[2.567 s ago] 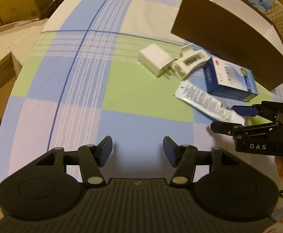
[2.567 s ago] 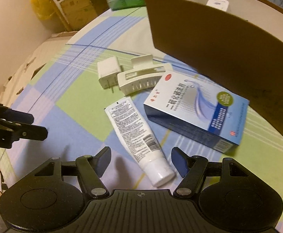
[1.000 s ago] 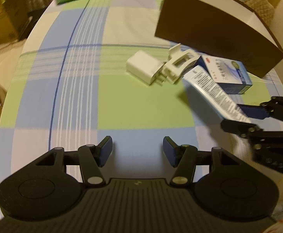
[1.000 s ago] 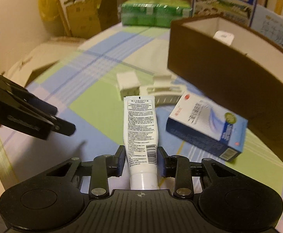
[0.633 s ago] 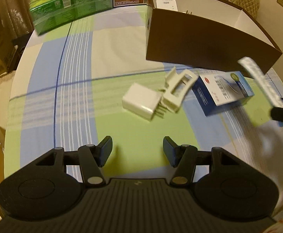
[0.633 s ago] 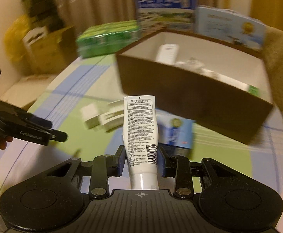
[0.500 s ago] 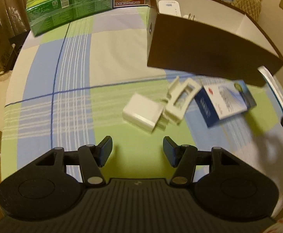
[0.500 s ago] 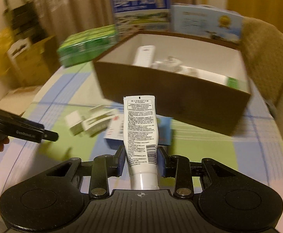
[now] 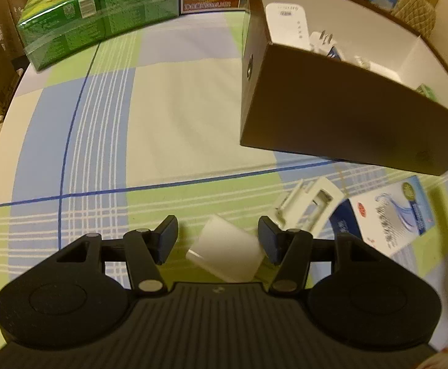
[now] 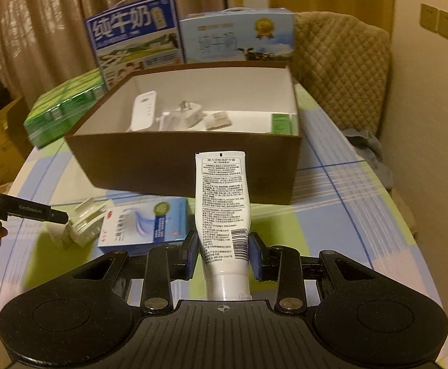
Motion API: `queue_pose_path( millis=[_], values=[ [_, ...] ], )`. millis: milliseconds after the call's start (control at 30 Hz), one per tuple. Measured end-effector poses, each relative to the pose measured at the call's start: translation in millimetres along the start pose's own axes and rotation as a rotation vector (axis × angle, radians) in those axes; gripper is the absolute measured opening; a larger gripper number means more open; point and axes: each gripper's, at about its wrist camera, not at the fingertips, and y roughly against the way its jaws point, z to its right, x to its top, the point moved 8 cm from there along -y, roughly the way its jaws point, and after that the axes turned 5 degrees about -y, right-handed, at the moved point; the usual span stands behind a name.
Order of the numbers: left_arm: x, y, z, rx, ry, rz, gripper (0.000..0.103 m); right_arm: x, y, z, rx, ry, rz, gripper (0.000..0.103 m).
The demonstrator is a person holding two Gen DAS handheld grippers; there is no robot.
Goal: Organize rigid objects
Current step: 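Close right tool on the white tube and lift it while left tool grasps the white plug, then carry the white plug with left tool and the tube with right tool into the brown box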
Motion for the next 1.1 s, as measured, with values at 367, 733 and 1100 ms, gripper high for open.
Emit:
queue_pose_path(
  millis=[367,733,1100],
  values=[
    [-22.8,-3.7,-3.7,-0.012,-0.052,-0.028,0.054,0.5,-6.1,12.1,-0.015,-0.050,-0.027,0.031],
    [-37.1,1.4,-12.7,-0.033,-0.106,-0.018,0.049,0.2,-13.4,15.4,-0.023,-0.062,-0.046,0.031],
    [-40.1,-5.7,-1.9,-0.030,-0.152,-0.020,0.036,-3.3,-10.2,17.8,-0.035,-0.079,-0.045,0.031]
  ],
)
